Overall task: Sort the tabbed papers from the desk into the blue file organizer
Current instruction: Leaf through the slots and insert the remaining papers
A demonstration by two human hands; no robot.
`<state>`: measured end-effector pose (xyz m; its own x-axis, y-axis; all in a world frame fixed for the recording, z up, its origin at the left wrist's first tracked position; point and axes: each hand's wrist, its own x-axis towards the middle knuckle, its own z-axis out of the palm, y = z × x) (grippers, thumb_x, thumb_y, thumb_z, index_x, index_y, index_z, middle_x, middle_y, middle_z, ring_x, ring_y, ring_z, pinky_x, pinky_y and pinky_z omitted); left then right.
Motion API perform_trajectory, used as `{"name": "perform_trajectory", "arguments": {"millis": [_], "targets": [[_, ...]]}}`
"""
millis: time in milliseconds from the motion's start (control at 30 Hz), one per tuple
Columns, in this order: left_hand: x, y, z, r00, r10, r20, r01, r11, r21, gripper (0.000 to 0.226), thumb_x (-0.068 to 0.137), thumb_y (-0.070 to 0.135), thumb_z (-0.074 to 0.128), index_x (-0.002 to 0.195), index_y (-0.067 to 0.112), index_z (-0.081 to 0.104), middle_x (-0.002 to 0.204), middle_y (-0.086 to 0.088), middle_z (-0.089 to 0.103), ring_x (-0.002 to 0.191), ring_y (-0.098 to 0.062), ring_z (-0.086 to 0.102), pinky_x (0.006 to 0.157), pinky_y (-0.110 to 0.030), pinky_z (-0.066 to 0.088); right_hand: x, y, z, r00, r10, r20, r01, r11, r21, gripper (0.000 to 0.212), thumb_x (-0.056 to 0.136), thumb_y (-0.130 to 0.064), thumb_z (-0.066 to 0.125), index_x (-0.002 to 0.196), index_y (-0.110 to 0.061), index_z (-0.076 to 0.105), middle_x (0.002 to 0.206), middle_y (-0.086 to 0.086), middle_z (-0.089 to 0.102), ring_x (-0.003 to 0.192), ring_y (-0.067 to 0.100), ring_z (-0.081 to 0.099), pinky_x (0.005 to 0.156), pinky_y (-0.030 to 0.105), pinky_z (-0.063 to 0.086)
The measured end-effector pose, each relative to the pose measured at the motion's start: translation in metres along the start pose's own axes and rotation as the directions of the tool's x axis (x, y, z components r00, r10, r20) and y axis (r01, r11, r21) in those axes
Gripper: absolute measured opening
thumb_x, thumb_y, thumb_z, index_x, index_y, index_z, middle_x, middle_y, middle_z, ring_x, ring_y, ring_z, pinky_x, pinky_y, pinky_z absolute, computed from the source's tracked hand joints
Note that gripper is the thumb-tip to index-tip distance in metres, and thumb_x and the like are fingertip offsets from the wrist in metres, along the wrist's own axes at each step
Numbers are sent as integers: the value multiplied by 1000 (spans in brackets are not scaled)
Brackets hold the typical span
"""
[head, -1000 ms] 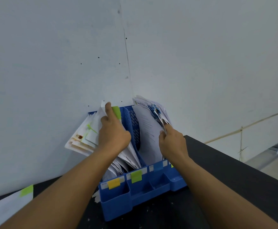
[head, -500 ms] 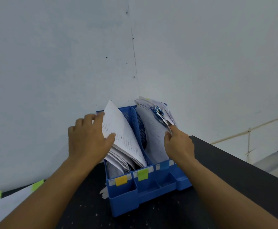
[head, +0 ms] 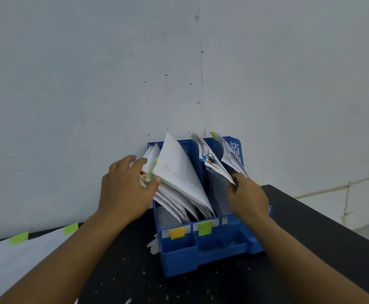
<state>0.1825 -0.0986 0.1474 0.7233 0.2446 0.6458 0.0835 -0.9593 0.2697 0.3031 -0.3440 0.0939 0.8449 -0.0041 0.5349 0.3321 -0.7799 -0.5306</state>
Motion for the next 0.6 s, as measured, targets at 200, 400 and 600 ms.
{"name": "perform_trajectory", "arguments": {"millis": [200,400,600], "targets": [[-59,-62,-33,977,-215,4,212,961,-179,47,88,42,64,130,24,56,138,2,52,128,-20,45,104,-37,36,-40,-6,7,999,-33,-22,33,999,6,56,89,-22,68,140,-13,47,128,19,52,114,40,44,89,49,45],[-143,-132,-52,867,-455,202,475,877,-65,34,87,35,67,119,28,63,128,5,60,113,-20,57,97,-32,41,-132,-62,33,911,-379,-163,404,900,166,58,85,-14,72,139,-10,49,129,15,49,118,32,46,94,46,44],[-202,-180,-61,795,-539,279,535,839,96,44,89,37,63,131,29,54,140,3,51,130,-20,43,107,-36,36,-199,-135,87,811,-480,335,373,865,335,36,92,-35,65,127,-26,62,122,-5,58,116,18,49,99,33,44]]}}
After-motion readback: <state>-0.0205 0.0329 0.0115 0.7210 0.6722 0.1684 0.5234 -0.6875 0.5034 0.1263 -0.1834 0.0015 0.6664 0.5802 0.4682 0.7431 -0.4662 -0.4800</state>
